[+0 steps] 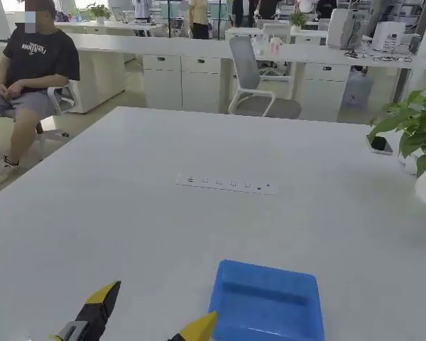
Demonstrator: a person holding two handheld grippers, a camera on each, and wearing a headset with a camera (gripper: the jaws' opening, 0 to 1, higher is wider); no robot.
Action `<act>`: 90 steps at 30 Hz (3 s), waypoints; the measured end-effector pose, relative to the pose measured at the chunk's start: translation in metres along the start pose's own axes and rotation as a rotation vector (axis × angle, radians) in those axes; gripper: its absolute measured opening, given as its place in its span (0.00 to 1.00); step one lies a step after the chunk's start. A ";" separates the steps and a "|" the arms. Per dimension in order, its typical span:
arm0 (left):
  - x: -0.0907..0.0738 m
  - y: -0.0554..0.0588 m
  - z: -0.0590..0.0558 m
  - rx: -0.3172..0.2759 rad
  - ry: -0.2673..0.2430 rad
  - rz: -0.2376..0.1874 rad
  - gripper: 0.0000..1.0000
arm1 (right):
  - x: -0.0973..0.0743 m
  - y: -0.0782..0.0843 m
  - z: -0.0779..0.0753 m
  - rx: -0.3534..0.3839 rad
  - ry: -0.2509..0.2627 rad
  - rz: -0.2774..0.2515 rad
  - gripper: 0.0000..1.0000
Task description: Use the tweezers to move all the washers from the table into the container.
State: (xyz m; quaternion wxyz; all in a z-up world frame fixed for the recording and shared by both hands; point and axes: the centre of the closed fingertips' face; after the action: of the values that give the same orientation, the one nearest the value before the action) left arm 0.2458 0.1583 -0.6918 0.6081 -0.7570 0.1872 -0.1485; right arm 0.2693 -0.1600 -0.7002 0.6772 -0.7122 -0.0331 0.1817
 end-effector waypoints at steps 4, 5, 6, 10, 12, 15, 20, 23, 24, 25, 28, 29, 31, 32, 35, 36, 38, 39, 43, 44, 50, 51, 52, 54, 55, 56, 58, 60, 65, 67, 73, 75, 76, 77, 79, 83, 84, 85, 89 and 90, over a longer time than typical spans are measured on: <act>0.000 0.000 -0.001 -0.002 0.003 -0.002 0.85 | -0.001 -0.001 0.000 -0.003 0.005 -0.006 0.83; 0.000 0.000 -0.001 -0.001 0.004 0.000 0.85 | -0.001 -0.002 -0.001 -0.003 0.007 -0.008 0.83; 0.000 0.000 -0.002 0.000 0.004 0.001 0.85 | -0.001 -0.002 -0.001 -0.001 0.010 -0.007 0.83; 0.000 0.000 -0.002 -0.001 0.004 0.003 0.85 | -0.001 -0.002 -0.002 0.002 0.013 -0.009 0.83; 0.000 0.000 -0.001 0.000 0.002 0.001 0.85 | -0.001 -0.002 -0.002 0.000 0.013 -0.008 0.83; -0.001 -0.001 -0.001 0.000 -0.002 -0.004 0.85 | -0.002 -0.002 -0.002 -0.006 0.014 -0.008 0.83; -0.001 -0.002 0.000 -0.002 -0.004 -0.009 0.85 | -0.002 -0.003 -0.003 0.002 0.017 -0.008 0.83; -0.002 -0.003 -0.001 0.001 -0.005 -0.016 0.85 | -0.002 -0.003 -0.004 -0.002 0.021 -0.007 0.83; -0.002 -0.004 -0.001 0.006 -0.006 -0.019 0.85 | -0.002 -0.003 -0.004 -0.004 0.023 -0.008 0.83; -0.002 -0.004 -0.001 0.006 -0.006 -0.020 0.85 | -0.002 -0.003 -0.004 -0.005 0.025 -0.008 0.83; -0.001 -0.003 -0.002 0.001 -0.001 -0.013 0.85 | -0.002 -0.003 -0.005 -0.008 0.031 -0.009 0.83; -0.001 -0.003 -0.002 0.003 0.002 -0.012 0.85 | -0.002 -0.004 -0.006 -0.008 0.033 -0.010 0.83; 0.000 -0.002 -0.003 0.007 0.008 -0.006 0.85 | -0.002 -0.004 -0.006 -0.008 0.035 -0.010 0.83; 0.000 -0.001 -0.003 0.009 0.009 -0.002 0.85 | -0.003 -0.004 -0.006 -0.011 0.035 -0.010 0.83; -0.001 -0.001 -0.003 0.018 0.004 0.003 0.85 | -0.003 -0.004 -0.005 -0.027 0.034 -0.007 0.82; -0.001 -0.001 -0.003 0.017 0.000 0.011 0.85 | -0.003 -0.003 -0.004 -0.042 0.033 -0.005 0.81; -0.003 0.004 0.000 0.034 -0.018 0.050 0.83 | -0.004 0.002 -0.005 -0.114 0.035 0.028 0.77; -0.004 0.008 0.002 0.042 -0.025 0.082 0.82 | -0.005 0.004 -0.004 -0.130 0.034 0.039 0.73; -0.003 0.010 -0.002 0.055 -0.004 0.099 0.78 | -0.005 0.006 -0.001 -0.108 0.017 0.058 0.67; -0.003 0.010 -0.002 0.059 0.000 0.100 0.78 | -0.006 0.005 -0.002 -0.108 0.020 0.058 0.67; -0.005 0.009 0.001 0.047 -0.004 0.092 0.76 | -0.007 0.004 -0.006 -0.062 0.026 0.053 0.69; -0.006 0.008 0.001 0.041 -0.003 0.087 0.76 | -0.007 0.004 -0.006 -0.060 0.027 0.053 0.68; -0.006 0.009 0.002 0.024 -0.003 0.089 0.76 | -0.007 0.003 -0.007 -0.054 0.027 0.054 0.68; -0.005 0.010 0.002 -0.010 0.008 0.088 0.75 | -0.007 0.003 -0.007 -0.049 0.027 0.053 0.68; -0.006 0.010 0.003 -0.010 0.005 0.091 0.74 | -0.006 0.003 -0.007 -0.047 0.028 0.055 0.69; -0.006 0.010 0.003 -0.010 0.001 0.091 0.74 | -0.006 0.003 -0.007 -0.046 0.028 0.055 0.69; -0.007 0.008 0.003 -0.019 0.003 0.076 0.74 | -0.006 0.003 -0.008 -0.043 0.029 0.057 0.69; -0.007 0.007 0.003 -0.025 -0.001 0.072 0.74 | -0.005 0.002 -0.008 -0.039 0.031 0.060 0.68; -0.008 0.003 0.006 -0.050 0.005 0.044 0.75 | -0.003 -0.006 -0.008 -0.008 0.035 0.046 0.69; -0.008 0.003 0.007 -0.059 0.002 0.041 0.76 | -0.001 -0.010 -0.008 0.001 0.036 0.037 0.69; -0.007 0.001 0.004 -0.092 0.020 0.040 0.76 | 0.007 -0.018 0.001 -0.017 0.010 0.023 0.67; -0.006 0.005 0.001 -0.118 0.047 0.062 0.75 | 0.009 -0.016 0.005 -0.051 -0.002 0.036 0.64; -0.006 0.008 -0.001 -0.123 0.063 0.081 0.74 | 0.010 -0.015 0.008 -0.066 -0.007 0.043 0.62; -0.006 0.013 -0.004 -0.104 0.091 0.116 0.73 | 0.011 -0.013 0.011 -0.089 -0.018 0.052 0.60; -0.006 0.024 -0.007 -0.075 0.130 0.186 0.68 | 0.013 -0.009 0.020 -0.100 -0.051 0.073 0.55; -0.005 0.037 -0.021 -0.072 0.269 0.280 0.57 | 0.015 0.003 0.043 -0.148 -0.151 0.121 0.42; -0.005 0.041 -0.024 -0.066 0.293 0.307 0.53 | 0.015 0.006 0.049 -0.159 -0.177 0.134 0.39; -0.007 0.048 -0.025 -0.050 0.317 0.345 0.50 | 0.015 0.012 0.059 -0.191 -0.225 0.158 0.36; -0.012 0.068 -0.030 -0.019 0.384 0.453 0.40 | 0.018 0.032 0.085 -0.292 -0.330 0.220 0.31; -0.012 0.071 -0.031 -0.010 0.394 0.465 0.39 | 0.019 0.034 0.090 -0.298 -0.347 0.227 0.31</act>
State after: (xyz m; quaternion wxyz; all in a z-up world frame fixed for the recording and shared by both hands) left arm 0.2137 0.1240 -0.7540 0.5739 -0.6536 0.4706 -0.1481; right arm 0.2526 -0.0711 -0.7394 0.5241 -0.7616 -0.0952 0.3691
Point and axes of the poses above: the centre of the closed fingertips' face, and the gripper's own axes: x roughly forward along the fingers, z roughly to its left, y roughly out of its underside, and after that the axes turned 12 degrees about y, right-handed
